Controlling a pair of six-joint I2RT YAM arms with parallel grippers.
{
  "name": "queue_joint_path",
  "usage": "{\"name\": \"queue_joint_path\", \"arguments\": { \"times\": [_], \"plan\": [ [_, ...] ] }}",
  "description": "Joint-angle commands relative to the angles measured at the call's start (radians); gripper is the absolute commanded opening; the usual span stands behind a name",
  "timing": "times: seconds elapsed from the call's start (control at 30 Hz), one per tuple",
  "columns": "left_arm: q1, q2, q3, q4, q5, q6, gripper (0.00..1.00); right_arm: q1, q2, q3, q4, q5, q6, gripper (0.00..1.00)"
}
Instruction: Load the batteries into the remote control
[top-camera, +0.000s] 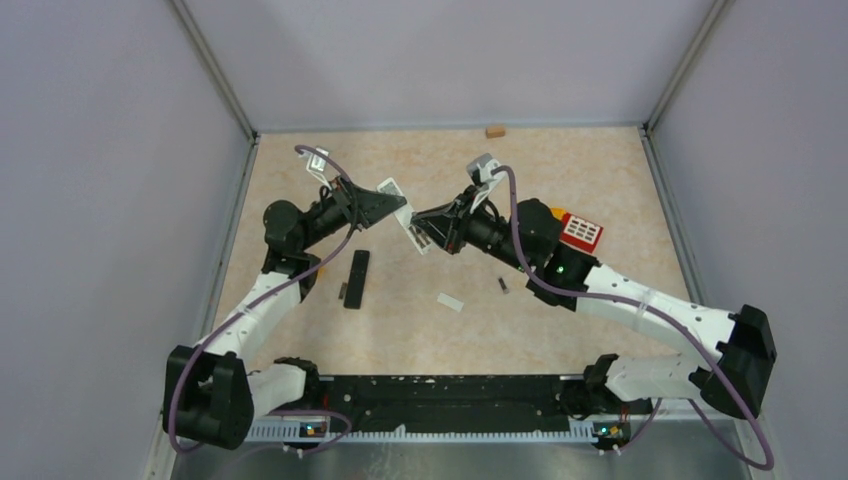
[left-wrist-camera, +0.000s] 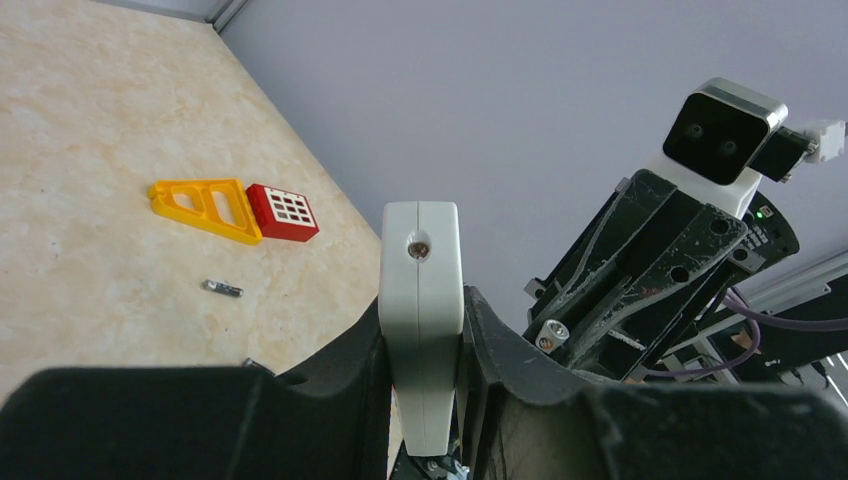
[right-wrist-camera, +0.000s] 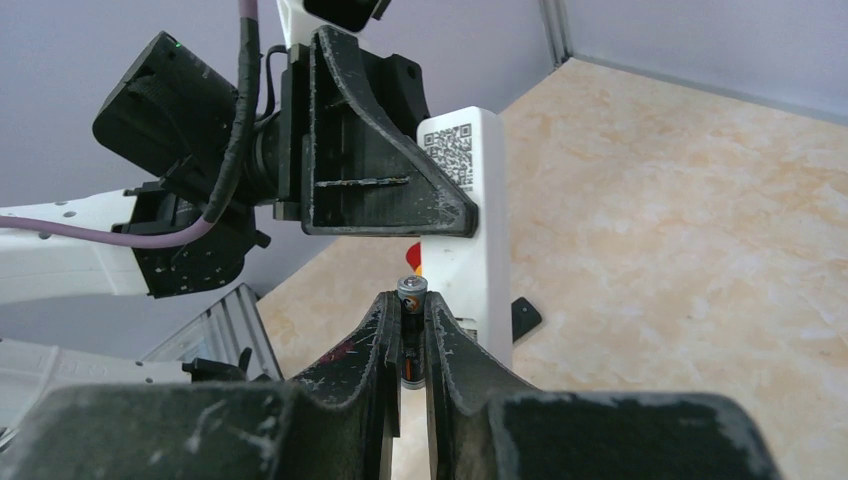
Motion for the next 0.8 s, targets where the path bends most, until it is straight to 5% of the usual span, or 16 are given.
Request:
{"name": "queue_joint_path", "arguments": {
  "times": [0.0,0.77],
  "plan": [
    [-0.002,-0.045,0.037,0.027,-0.034,-0.041,0.0,0.035,0.013,0.066,0.066,0.014,-0.047,0.06],
    [-0.002,-0.049,0.106,0.009,0.002,-0.203,0.0,0.068,0.002,0.069,-0.048,0.051,-0.165,0.08]
  ]
}}
